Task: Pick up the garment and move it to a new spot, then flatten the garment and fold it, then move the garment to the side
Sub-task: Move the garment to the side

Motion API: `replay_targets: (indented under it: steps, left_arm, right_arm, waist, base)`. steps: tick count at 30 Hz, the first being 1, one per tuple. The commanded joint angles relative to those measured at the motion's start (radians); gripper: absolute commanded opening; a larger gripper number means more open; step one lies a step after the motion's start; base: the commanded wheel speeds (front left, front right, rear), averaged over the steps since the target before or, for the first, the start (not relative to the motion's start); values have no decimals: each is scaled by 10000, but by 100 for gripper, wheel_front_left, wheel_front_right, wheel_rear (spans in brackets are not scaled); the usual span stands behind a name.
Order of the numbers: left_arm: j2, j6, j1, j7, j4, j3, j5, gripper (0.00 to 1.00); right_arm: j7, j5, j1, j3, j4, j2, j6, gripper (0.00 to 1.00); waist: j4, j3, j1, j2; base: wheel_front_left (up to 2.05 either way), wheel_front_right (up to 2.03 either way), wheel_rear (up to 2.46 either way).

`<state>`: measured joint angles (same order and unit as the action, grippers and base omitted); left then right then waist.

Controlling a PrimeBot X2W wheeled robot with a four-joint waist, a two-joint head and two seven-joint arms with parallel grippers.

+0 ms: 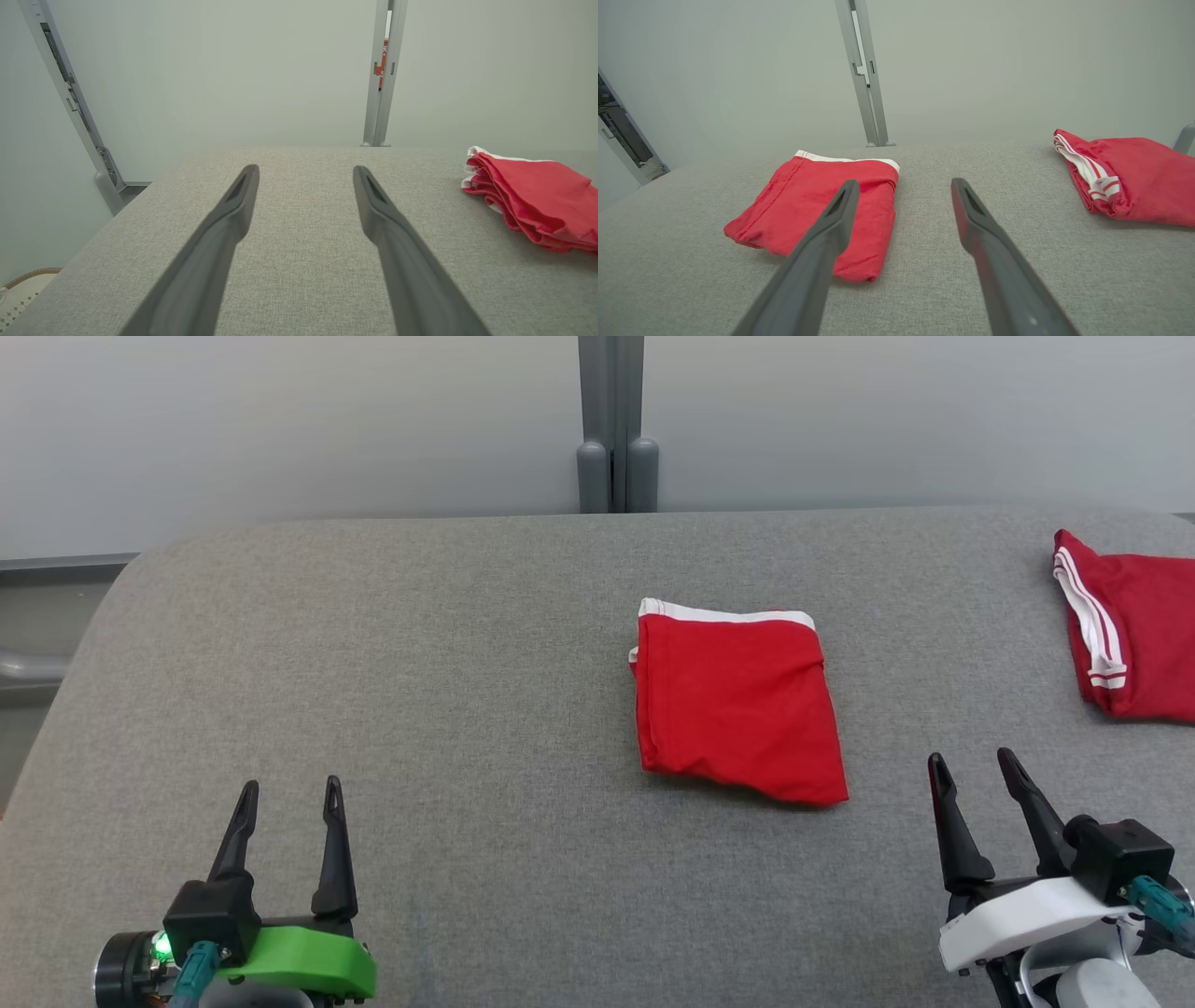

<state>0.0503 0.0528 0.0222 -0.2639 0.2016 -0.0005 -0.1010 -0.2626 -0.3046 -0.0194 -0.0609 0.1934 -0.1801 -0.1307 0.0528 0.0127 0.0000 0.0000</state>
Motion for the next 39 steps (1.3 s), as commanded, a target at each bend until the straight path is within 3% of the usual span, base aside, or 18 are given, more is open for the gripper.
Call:
replay_targets:
  steps: [1, 11, 20, 29, 39]
  left_arm:
    - [35, -25, -62, 3, 22, -2, 22, 100]
    - [28, -9, 27, 1, 44, -73, -17, 100]
    - [22, -73, 418, 1, 7, -313, -59, 100]
    - [18, -224, 931, 1, -12, -795, -281, 100]
    - [17, -449, 1521, 3, -17, -1346, -540, 100]
  right_arm:
    - [-27, -12, 79, -12, 43, -24, 3, 100]
    - [-24, -95, -717, -482, 314, -331, 3, 100]
    - [167, -154, -2858, -1159, 1103, -989, 3, 100]
    - [645, -152, -4628, -1390, 3239, -1247, 3, 100]
    - [427, -611, -5480, -1933, 5644, -1176, 3, 100]
  waist:
    - [3, -17, 0, 0]
    - [80, 55, 0, 0]
    - [476, 734, 0, 0]
    - [1072, 1659, 0, 0]
    - [1525, 2462, 0, 0]
  base:
    - [0, 0, 0]
    - [0, 0, 0]
    - [0, 0, 0]
    - [0, 0, 0]
    - [0, 0, 0]
